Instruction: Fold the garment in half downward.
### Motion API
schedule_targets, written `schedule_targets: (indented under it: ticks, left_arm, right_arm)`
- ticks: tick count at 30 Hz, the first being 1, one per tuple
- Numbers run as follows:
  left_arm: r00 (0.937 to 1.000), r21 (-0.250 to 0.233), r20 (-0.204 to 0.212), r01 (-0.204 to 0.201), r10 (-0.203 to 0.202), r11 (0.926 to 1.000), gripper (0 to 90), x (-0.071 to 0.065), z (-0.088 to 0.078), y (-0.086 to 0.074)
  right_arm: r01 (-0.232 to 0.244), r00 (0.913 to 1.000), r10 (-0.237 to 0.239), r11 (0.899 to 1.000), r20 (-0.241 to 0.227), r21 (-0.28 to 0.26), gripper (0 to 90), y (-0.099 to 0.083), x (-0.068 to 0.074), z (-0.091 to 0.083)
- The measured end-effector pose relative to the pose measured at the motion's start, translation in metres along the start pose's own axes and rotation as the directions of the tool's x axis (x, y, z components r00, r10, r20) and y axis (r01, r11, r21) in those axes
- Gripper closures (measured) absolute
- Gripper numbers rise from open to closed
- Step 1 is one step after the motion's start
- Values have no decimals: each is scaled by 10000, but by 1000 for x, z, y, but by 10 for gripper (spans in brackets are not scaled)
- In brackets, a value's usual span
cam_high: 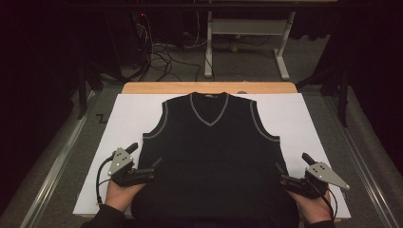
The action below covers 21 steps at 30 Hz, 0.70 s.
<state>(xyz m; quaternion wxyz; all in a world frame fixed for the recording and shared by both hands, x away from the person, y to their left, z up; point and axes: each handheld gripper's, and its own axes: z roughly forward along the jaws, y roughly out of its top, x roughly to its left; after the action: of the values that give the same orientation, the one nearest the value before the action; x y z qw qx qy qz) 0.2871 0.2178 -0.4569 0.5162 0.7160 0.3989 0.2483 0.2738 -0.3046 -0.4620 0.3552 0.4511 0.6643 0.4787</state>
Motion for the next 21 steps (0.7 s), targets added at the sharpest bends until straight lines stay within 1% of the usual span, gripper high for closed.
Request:
schedule_targets:
  ticks: [1, 4, 9, 10, 13, 14, 15, 16, 19, 21]
  left_arm:
    - [10000, 60, 85, 13, -14, 10000, 0, 1, 1, 0]
    - [10000, 14, -22, 27, -27, 10000, 0, 2, 0, -3]
    - [9999, 21, -53, 112, -112, 9999, 0, 4, -2, -3]
    - [9998, -61, -44, 200, -200, 9998, 0, 5, -5, -4]
    - [9994, -135, -107, 319, -321, 9994, 0, 6, -8, -4]
    - [9989, -213, -94, 458, -460, 9987, 0, 9, -9, -3]
    - [9989, -220, -123, 457, -460, 9987, 0, 10, -8, -3]
    - [9987, -196, -170, 472, -475, 9987, 0, 11, -8, -3]
    - [9970, -84, -151, 754, -755, 9971, 0, 15, -8, -3]
    - [9969, -32, -155, 768, -768, 9970, 0, 16, -7, -3]
  right_arm:
    - [-28, 10000, 28, 10000, 39, -26, 1, 0, -1, 0]
    - [-71, 10000, 70, 9999, -53, -140, 1, 2, -2, 0]
    - [2, 10000, -2, 9999, -6, -138, 1, 3, -2, -1]
    - [-22, 10000, 24, 9997, 70, -248, 1, 5, 0, -4]
    - [-32, 9999, 35, 9996, 104, -272, 1, 6, 2, -5]
    - [10, 9999, -7, 9997, 116, -254, 1, 7, 4, -4]
    - [23, 9999, -19, 9997, 132, -241, 1, 7, 5, -4]
    - [28, 9999, -25, 9998, 161, -195, 1, 8, 6, -3]
    - [92, 9999, -91, 9999, 112, -138, 1, 9, 8, 3]
    - [105, 9999, -104, 9999, 91, -106, 1, 10, 8, 5]
